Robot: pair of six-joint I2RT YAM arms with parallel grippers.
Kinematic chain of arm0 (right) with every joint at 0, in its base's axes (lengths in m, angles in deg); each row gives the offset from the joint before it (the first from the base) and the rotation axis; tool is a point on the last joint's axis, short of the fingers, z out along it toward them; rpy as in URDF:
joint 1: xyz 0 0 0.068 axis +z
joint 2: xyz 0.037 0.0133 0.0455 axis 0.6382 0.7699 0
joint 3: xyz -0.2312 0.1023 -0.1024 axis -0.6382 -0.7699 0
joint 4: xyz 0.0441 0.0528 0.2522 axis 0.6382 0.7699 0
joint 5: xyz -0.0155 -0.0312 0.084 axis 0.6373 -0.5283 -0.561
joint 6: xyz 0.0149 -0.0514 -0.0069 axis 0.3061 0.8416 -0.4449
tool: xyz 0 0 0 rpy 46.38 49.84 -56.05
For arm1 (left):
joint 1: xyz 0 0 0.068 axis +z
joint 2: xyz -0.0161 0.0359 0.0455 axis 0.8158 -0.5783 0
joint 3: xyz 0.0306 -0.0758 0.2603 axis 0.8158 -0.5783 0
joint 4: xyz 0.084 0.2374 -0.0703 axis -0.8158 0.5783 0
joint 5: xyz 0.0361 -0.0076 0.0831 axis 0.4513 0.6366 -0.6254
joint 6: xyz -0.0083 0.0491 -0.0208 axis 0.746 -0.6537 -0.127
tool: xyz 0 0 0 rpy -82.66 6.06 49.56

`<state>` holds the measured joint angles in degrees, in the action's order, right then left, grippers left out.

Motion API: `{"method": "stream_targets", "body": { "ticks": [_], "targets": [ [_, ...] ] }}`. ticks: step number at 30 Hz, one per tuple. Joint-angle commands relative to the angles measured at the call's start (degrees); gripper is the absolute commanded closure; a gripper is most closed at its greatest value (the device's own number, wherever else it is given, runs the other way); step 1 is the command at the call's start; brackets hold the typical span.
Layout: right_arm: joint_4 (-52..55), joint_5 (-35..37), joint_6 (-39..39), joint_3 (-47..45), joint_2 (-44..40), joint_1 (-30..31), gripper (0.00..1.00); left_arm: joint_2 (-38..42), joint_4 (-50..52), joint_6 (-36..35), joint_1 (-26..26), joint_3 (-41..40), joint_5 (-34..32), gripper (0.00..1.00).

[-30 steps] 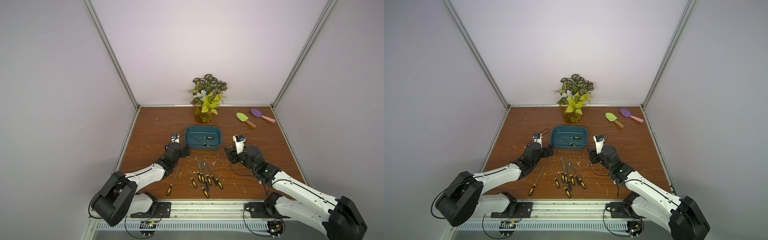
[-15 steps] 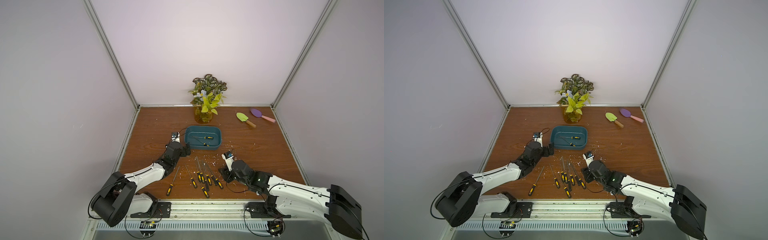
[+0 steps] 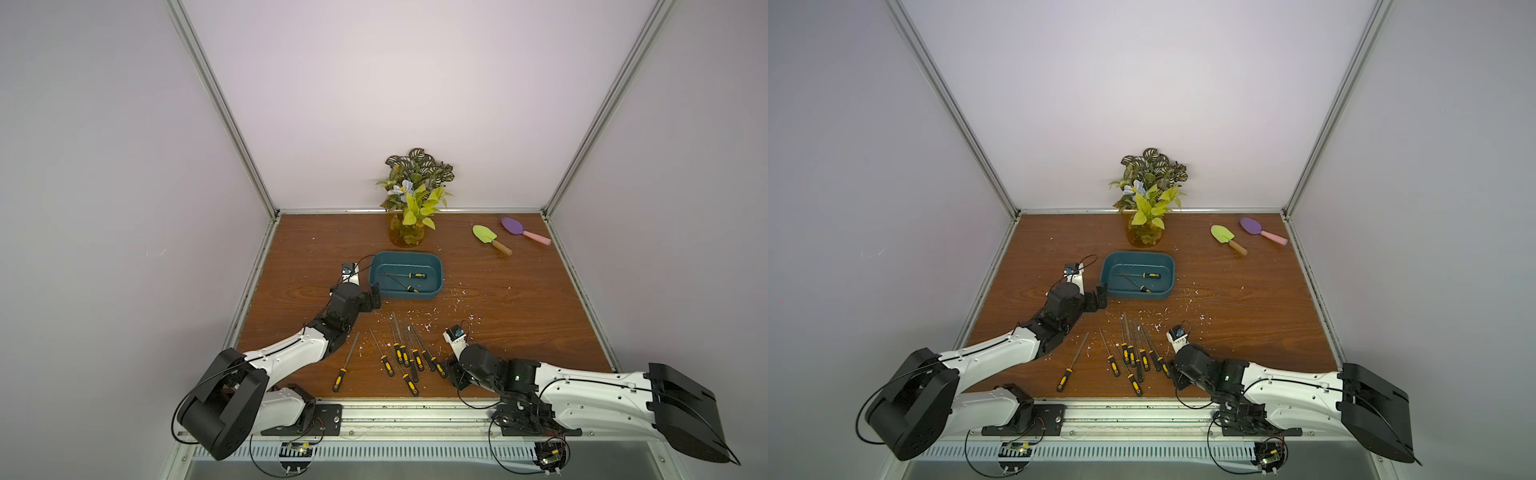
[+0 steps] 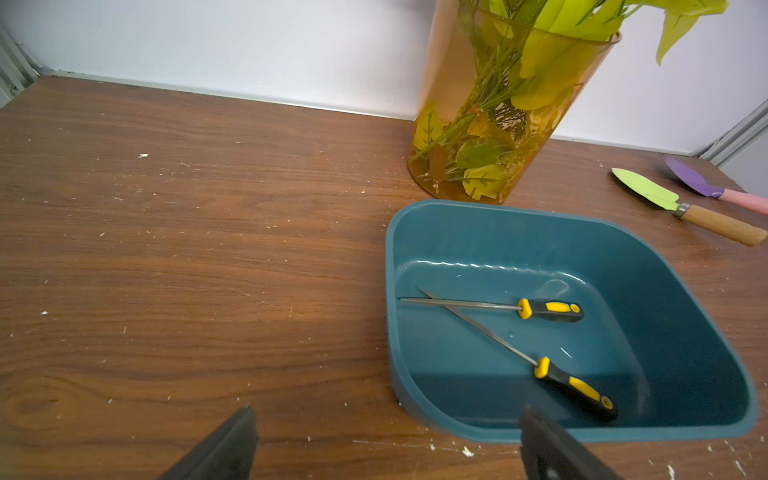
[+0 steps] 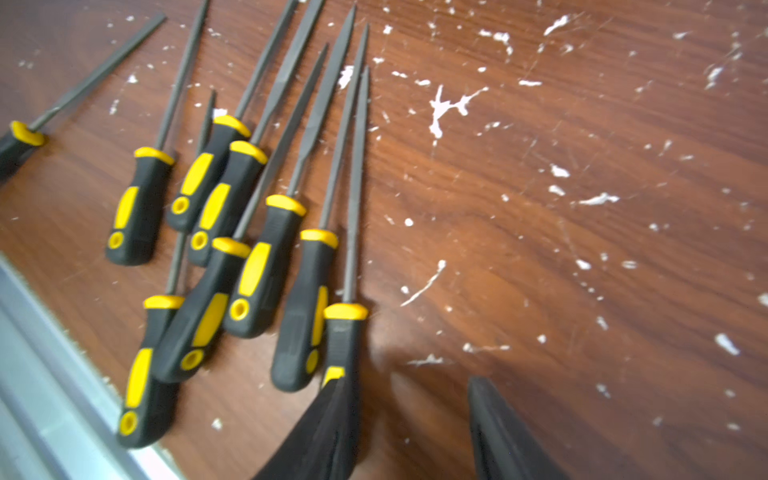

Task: Put the file tool into the storage box
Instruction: Pick up the file tool from the center of the board.

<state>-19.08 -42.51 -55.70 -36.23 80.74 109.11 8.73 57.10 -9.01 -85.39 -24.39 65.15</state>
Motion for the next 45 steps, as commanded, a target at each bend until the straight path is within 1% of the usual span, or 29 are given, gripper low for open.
{"method": "stream_targets", "body": {
  "ticks": [1,4,10,13,21,28,31,33,35,40,45],
  "targets": [
    [1.08,2.23,-1.57,0.83,-1.06,1.54,0.47,-0.17,-0.55,-0.72,0.46,0.17,-0.12,0.01],
    [2.35,2.93,-1.50,1.98,0.18,2.76,0.46,-0.61,-0.42,-0.59,0.48,0.44,-0.13,0.01],
    [4.88,5.75,-2.60,4.07,5.51,5.29,0.45,0.22,-0.32,-0.68,0.44,0.26,-0.76,0.00],
    [5.35,7.03,-3.21,4.58,7.39,5.60,0.45,0.63,-0.29,-0.70,0.44,0.08,-0.51,0.01],
    [4.48,10.13,-3.73,5.18,10.16,5.61,0.45,0.90,-0.03,-0.72,0.48,0.39,0.27,0.00],
    [1.18,10.16,-2.16,4.90,12.96,5.68,0.49,0.71,-0.02,-0.72,0.48,0.35,0.54,0.00],
    [1.91,10.87,-2.29,5.56,14.81,5.70,0.55,0.69,-0.02,-0.92,0.44,0.35,0.32,0.00],
    [2.06,11.28,-2.33,5.64,15.39,5.70,0.63,0.79,0.04,-1.04,0.46,0.35,0.22,0.01],
    [2.29,12.05,-2.45,5.72,15.48,5.70,0.74,1.03,0.11,-1.12,0.47,0.30,0.01,0.01],
    [3.27,15.02,-1.87,5.56,12.30,5.74,0.88,1.27,-0.05,-1.29,0.48,0.00,-0.30,0.00],
    [5.01,20.11,1.02,5.85,4.68,5.70,0.93,1.46,-0.29,-1.60,0.43,-0.01,0.21,0.00]
  ]
}}
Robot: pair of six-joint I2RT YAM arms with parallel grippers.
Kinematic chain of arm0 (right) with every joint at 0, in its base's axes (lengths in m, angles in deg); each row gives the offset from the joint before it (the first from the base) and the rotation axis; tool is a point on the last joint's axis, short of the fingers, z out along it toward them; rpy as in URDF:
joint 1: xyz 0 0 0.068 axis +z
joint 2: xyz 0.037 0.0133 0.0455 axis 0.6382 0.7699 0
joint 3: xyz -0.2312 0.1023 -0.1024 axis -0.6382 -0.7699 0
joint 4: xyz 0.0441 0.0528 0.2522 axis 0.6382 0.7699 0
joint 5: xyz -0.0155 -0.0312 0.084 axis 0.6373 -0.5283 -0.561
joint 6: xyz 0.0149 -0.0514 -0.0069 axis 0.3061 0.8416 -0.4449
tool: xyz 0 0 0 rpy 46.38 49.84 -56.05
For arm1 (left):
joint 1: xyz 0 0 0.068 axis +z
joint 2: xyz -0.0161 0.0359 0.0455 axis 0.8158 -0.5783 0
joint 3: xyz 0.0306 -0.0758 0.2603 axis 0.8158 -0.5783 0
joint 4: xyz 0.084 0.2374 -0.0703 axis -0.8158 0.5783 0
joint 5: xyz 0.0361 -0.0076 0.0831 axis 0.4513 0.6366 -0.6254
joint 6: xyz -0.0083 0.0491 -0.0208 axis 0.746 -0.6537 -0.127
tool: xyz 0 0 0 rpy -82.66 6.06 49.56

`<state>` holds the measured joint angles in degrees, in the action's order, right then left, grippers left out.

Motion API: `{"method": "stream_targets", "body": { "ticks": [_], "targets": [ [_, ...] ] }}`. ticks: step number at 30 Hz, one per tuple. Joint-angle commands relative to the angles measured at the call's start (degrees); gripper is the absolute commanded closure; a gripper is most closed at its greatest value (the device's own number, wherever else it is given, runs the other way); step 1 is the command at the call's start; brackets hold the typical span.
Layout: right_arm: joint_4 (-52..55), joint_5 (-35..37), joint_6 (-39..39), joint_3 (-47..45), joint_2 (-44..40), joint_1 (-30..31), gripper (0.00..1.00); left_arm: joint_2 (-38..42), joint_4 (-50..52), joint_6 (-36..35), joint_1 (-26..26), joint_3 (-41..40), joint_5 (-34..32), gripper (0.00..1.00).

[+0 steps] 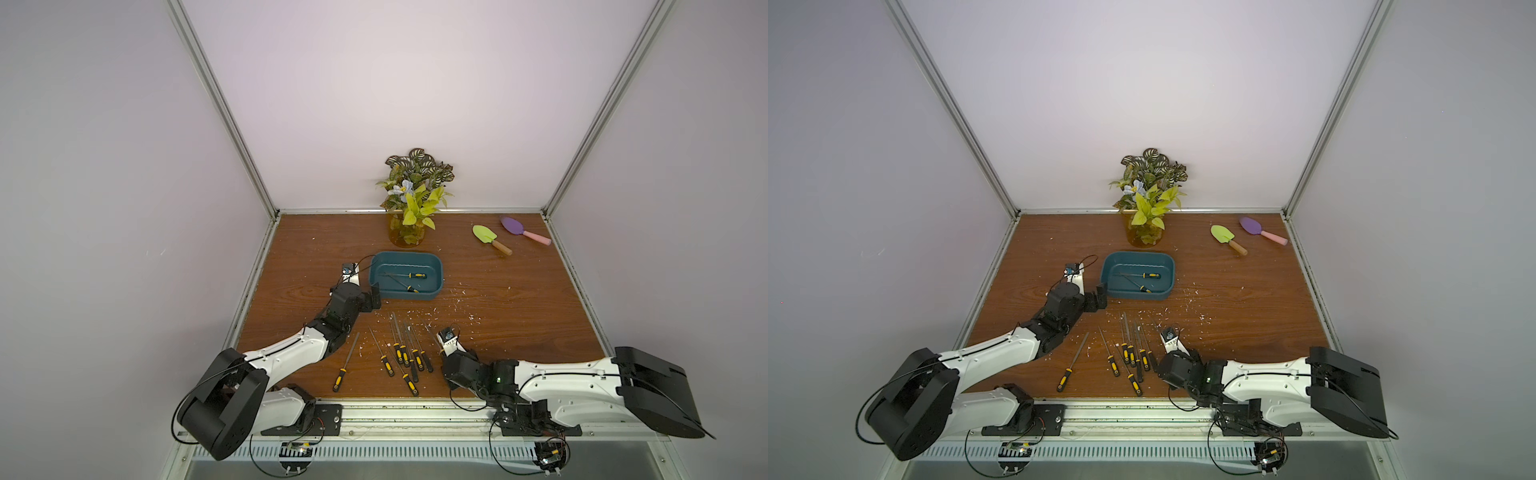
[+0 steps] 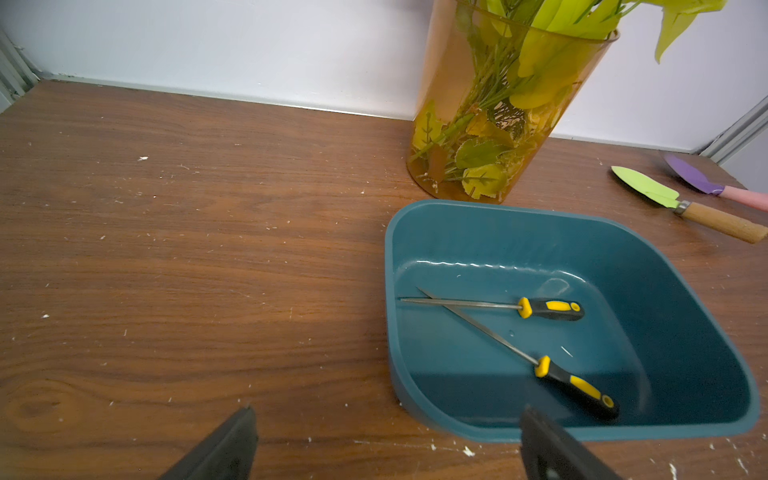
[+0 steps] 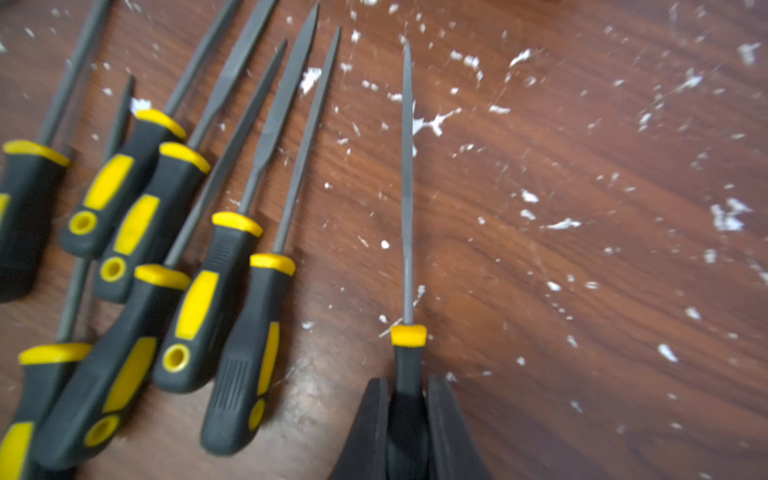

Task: Put the file tool into the storage box
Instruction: Pick up the file tool from the center of the board, then place the file tool in the storage box.

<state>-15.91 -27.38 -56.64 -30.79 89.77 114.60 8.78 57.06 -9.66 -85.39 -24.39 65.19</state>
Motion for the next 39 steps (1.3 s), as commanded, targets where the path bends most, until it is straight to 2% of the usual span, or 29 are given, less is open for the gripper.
{"method": "stream_targets", "body": {
  "ticks": [1,5,10,15,22,25,32,39],
  "targets": [
    [2.11,6.00,3.04,0.41,-6.25,0.21,0.94,1.59,-0.20,-1.02,0.42,-0.09,0.24,0.00],
    [4.31,10.20,5.14,0.39,-14.02,-0.05,0.97,2.77,0.09,-1.25,0.40,-0.26,0.18,0.00],
    [3.98,11.13,11.89,1.13,-23.04,-1.22,1.00,4.46,-0.72,0.04,0.49,-1.23,-0.65,0.00],
    [0.31,8.43,22.37,5.14,-23.90,-5.29,1.00,6.02,-0.62,1.33,0.78,-1.59,0.86,0.01],
    [-9.61,-8.98,37.22,11.93,-13.81,-18.18,1.00,6.19,-0.74,4.12,6.54,-2.47,7.29,0.00],
    [-11.47,-10.63,42.83,16.22,-7.11,-20.53,1.00,5.10,-0.49,4.56,8.78,-2.64,7.77,0.00],
    [-16.32,-18.63,54.41,23.19,5.69,-25.68,1.00,5.06,-0.12,4.17,9.01,-2.54,7.92,0.00],
    [-21.16,-27.05,61.32,27.74,16.63,-31.10,1.00,5.33,0.38,4.61,9.03,-2.38,7.87,0.00]
  ]
}}
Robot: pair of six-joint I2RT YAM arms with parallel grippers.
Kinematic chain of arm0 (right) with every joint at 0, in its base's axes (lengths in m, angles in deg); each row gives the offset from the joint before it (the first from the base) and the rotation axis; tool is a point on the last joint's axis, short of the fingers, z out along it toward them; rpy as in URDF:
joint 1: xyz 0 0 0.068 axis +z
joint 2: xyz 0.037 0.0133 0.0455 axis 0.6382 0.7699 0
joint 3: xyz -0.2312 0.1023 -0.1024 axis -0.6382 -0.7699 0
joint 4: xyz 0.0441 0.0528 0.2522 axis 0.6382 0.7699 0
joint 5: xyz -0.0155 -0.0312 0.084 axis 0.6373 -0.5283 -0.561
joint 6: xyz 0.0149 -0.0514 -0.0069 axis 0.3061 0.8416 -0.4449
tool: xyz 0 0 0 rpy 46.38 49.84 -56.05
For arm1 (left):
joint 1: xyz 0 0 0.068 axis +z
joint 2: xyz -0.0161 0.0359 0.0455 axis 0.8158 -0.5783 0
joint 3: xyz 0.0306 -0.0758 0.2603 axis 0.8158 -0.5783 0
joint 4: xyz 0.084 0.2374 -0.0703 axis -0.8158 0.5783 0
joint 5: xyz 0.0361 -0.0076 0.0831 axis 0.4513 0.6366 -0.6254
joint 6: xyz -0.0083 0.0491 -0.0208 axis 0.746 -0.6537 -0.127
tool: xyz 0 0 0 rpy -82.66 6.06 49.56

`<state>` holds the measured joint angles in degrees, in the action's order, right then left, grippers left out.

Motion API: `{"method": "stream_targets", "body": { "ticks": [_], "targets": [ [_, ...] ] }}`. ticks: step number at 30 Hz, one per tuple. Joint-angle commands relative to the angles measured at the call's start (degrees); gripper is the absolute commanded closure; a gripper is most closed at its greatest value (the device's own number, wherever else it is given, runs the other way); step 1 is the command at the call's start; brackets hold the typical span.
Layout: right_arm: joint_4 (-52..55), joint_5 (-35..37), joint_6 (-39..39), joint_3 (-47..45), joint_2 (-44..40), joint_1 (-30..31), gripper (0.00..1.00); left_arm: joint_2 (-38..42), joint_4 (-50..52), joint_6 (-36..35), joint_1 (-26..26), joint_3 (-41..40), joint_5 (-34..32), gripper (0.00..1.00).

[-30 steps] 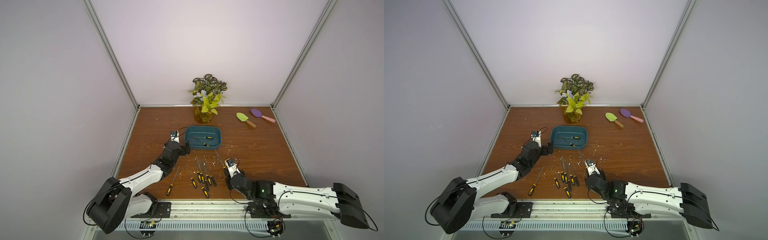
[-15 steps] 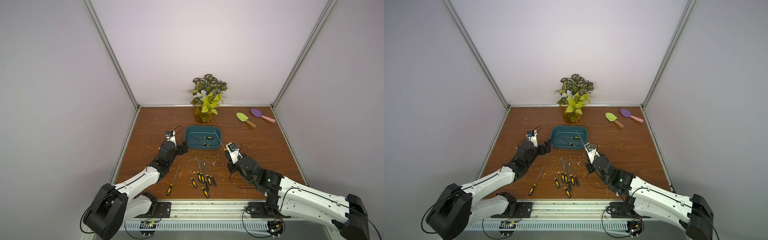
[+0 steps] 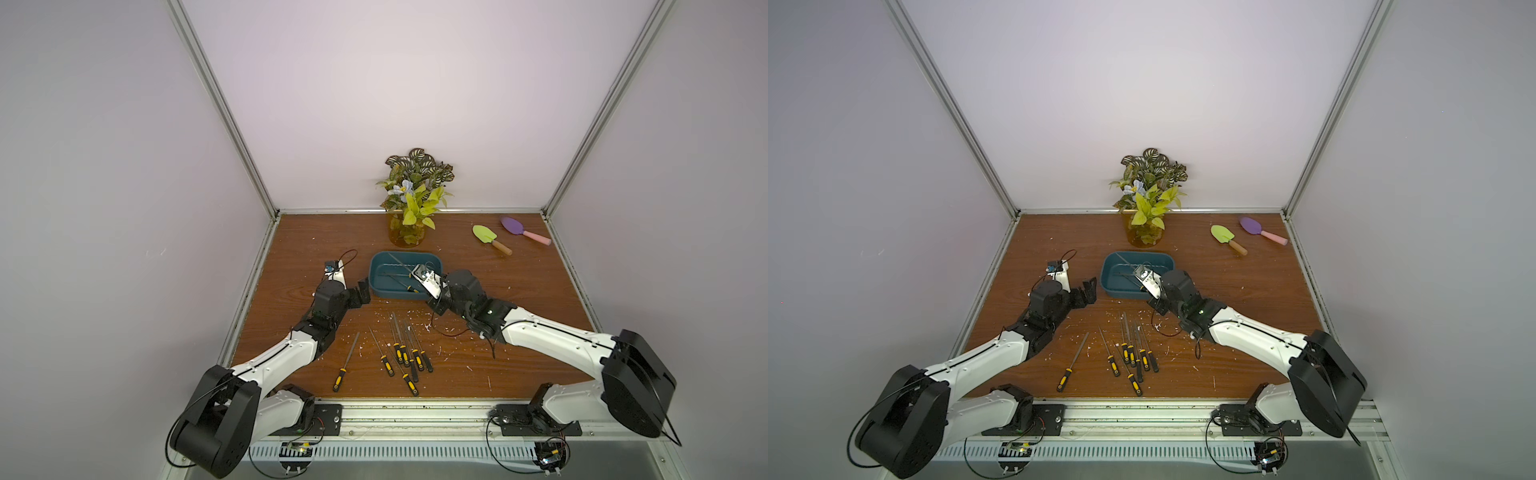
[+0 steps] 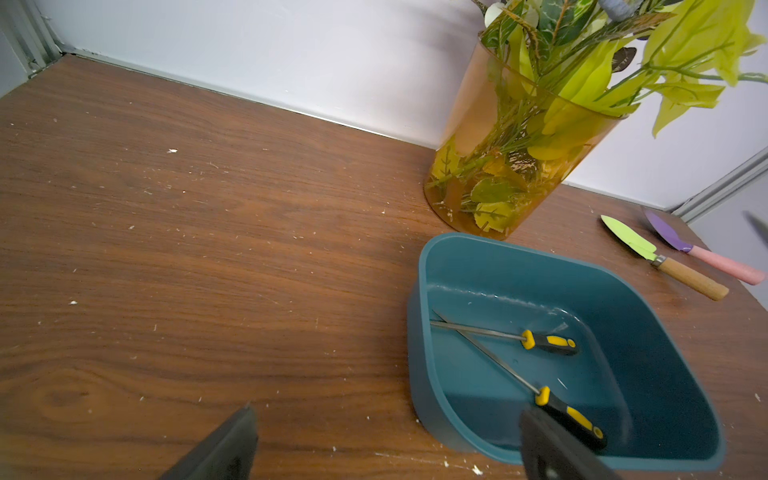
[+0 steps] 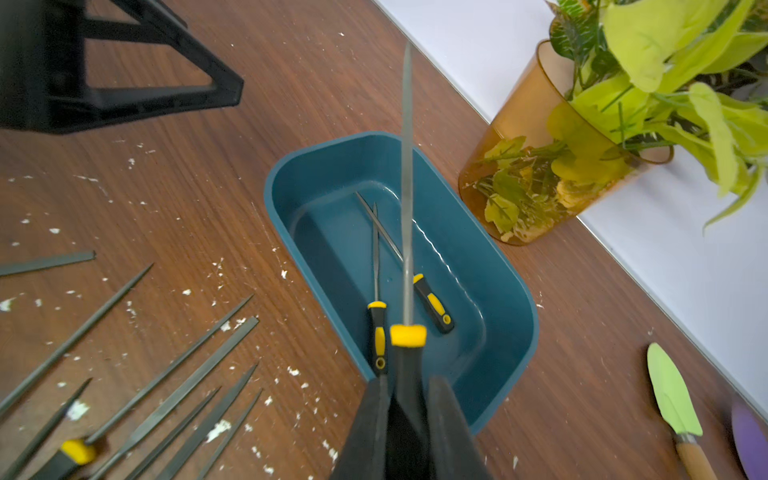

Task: Put the file tool into the storage box
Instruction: Place the file tool in the storage box.

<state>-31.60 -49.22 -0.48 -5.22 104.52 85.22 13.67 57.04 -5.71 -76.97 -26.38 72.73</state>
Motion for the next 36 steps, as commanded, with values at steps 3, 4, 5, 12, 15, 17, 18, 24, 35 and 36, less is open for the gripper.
{"method": "stream_targets", "body": {
  "ticks": [3,4,5,12,15,17,18,24,35,36],
  "targets": [
    [-7.62,-8.03,7.48,3.23,5.71,-3.53,1.00,0.70,1.00,0.94,0.60,-0.39,-1.45,0.01],
    [-8.22,-8.65,8.28,3.58,7.23,-4.11,1.00,0.78,1.07,0.99,0.57,-0.43,-1.80,0.00],
    [-8.63,-8.85,8.80,4.02,8.31,-4.47,1.00,0.79,1.09,1.07,0.60,-0.48,-2.03,0.00],
    [-7.96,-10.30,10.53,9.97,16.17,-6.36,1.00,0.54,0.74,0.97,0.57,-0.40,-1.47,0.01],
    [-7.08,-9.75,12.31,12.64,19.12,-6.45,1.00,0.25,0.78,0.87,0.60,-0.29,-1.16,0.01],
    [-5.29,-9.46,13.16,14.87,21.43,-6.63,1.00,0.15,0.61,0.40,0.60,-0.30,-0.76,0.00],
    [-3.69,-8.75,13.46,16.28,22.64,-6.61,1.00,0.15,0.58,-0.11,0.59,-0.21,-0.34,0.00],
    [0.74,-5.34,14.57,20.04,27.52,-6.67,1.00,0.14,0.39,-0.75,0.59,-0.15,-0.04,0.00],
    [-0.72,-1.28,11.66,20.80,27.92,-6.77,0.50,-0.44,-0.04,-1.15,0.59,-0.15,0.73,0.01],
    [-1.08,-0.86,10.76,20.98,27.31,-6.72,0.46,-0.50,-0.18,-1.10,0.60,-0.21,0.86,0.01]
  ]
}}
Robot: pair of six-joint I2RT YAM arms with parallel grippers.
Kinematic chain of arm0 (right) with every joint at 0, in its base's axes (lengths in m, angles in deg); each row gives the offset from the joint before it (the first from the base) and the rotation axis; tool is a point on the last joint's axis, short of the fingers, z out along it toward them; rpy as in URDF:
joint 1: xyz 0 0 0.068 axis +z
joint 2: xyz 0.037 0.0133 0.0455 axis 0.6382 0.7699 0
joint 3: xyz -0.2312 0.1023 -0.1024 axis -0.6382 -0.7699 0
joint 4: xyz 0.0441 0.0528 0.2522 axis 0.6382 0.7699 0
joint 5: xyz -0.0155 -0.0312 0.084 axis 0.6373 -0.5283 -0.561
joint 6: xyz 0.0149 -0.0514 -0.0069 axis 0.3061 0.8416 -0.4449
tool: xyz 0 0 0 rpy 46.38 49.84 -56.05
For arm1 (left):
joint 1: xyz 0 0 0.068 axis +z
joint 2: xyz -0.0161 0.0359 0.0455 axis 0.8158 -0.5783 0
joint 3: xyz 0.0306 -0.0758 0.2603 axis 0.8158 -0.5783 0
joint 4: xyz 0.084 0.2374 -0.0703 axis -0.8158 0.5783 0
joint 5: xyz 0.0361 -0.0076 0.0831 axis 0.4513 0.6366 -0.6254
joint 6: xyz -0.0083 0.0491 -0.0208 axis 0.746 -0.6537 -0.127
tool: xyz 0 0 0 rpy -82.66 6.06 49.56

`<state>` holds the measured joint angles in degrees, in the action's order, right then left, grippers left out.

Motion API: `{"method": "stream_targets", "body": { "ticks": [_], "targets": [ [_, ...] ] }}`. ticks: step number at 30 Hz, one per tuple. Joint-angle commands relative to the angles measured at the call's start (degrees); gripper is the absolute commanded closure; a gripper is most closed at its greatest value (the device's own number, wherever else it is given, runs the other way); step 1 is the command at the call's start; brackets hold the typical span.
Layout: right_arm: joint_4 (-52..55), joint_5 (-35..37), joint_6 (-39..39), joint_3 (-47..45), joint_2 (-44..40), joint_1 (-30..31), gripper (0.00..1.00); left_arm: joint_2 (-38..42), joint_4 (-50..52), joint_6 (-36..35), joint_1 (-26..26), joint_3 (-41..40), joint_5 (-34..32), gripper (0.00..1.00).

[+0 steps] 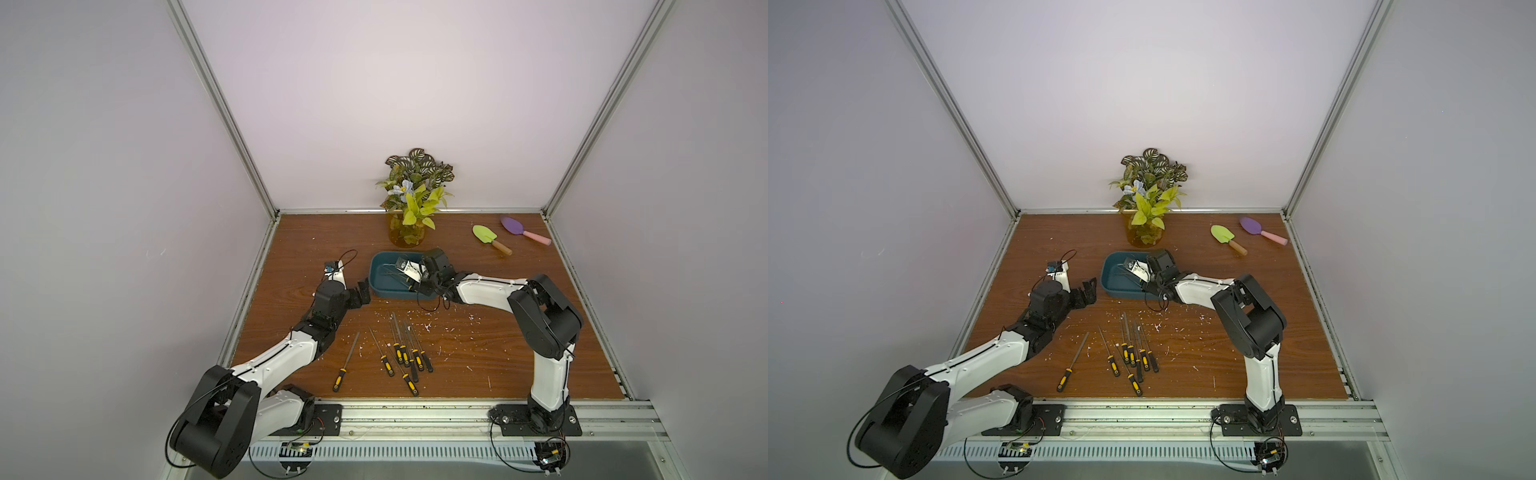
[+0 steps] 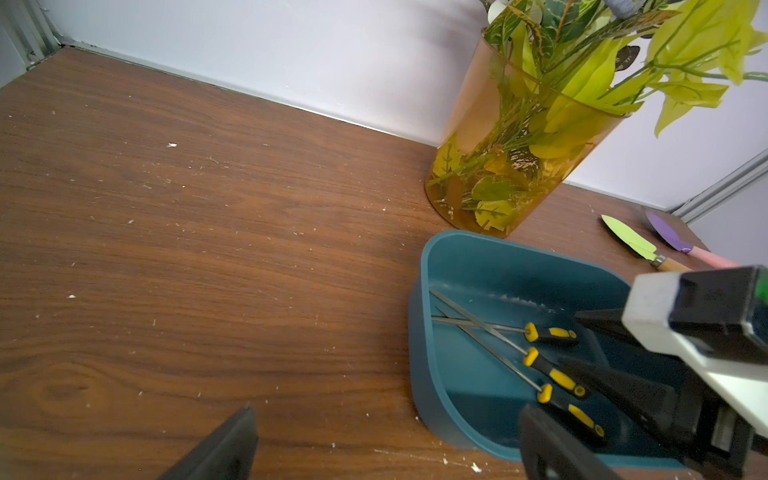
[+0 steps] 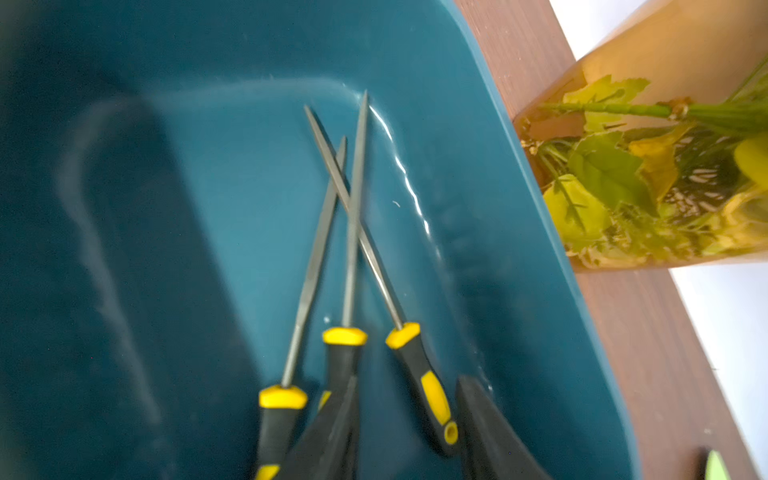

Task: Put the file tool into the storage box
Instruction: Place the file tool in the storage box, then pick up the file tool from the center of the board.

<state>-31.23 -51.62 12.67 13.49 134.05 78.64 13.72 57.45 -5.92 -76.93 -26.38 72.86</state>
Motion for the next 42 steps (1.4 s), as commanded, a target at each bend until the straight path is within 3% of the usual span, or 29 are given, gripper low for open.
{"method": "stream_targets", "body": {
  "ticks": [1,5,8,11,15,20,24,27,30,37,42],
  "targets": [
    [-1.67,2.15,-3.53,2.45,-2.98,-0.19,0.41,-0.65,-0.78,-0.92,0.55,-0.28,1.15,0.01],
    [-0.90,1.50,-10.24,2.63,-7.95,-0.20,0.34,-1.62,-1.06,-1.05,0.47,0.33,3.82,0.01],
    [-0.16,1.16,-19.86,0.78,-13.80,-0.10,0.34,-2.26,0.65,-0.99,-0.90,1.98,6.05,0.00],
    [-1.43,-0.30,-31.30,-5.74,-21.81,0.12,0.34,-2.82,1.95,-1.73,-4.58,3.29,5.57,0.00],
    [-2.22,-0.97,-42.98,-17.89,-33.82,1.80,0.33,-3.07,9.77,3.82,-7.43,6.43,8.12,0.00],
    [-0.11,-0.59,-53.41,-30.30,-46.38,5.74,0.34,4.48,20.57,9.87,-16.55,4.66,-1.96,0.01],
    [3.36,5.63,-57.47,-35.10,-52.39,14.10,0.36,12.00,29.77,18.40,-22.02,1.00,-9.00,0.01],
    [5.51,7.16,-59.97,-36.68,-52.91,19.95,0.37,18.39,33.43,25.06,-26.44,-3.79,-14.54,0.00],
    [5.57,8.17,-62.47,-38.76,-51.93,23.31,0.40,21.67,36.98,28.46,-27.40,-6.97,-17.22,0.00],
    [7.12,13.67,-67.00,-39.96,-46.15,30.99,0.44,24.08,39.70,31.66,-27.40,-11.12,-17.66,0.00],
    [6.57,16.06,-68.54,-40.82,-42.50,32.74,0.45,25.04,38.54,29.39,-27.40,-11.40,-16.84,0.00]
  ]
}}
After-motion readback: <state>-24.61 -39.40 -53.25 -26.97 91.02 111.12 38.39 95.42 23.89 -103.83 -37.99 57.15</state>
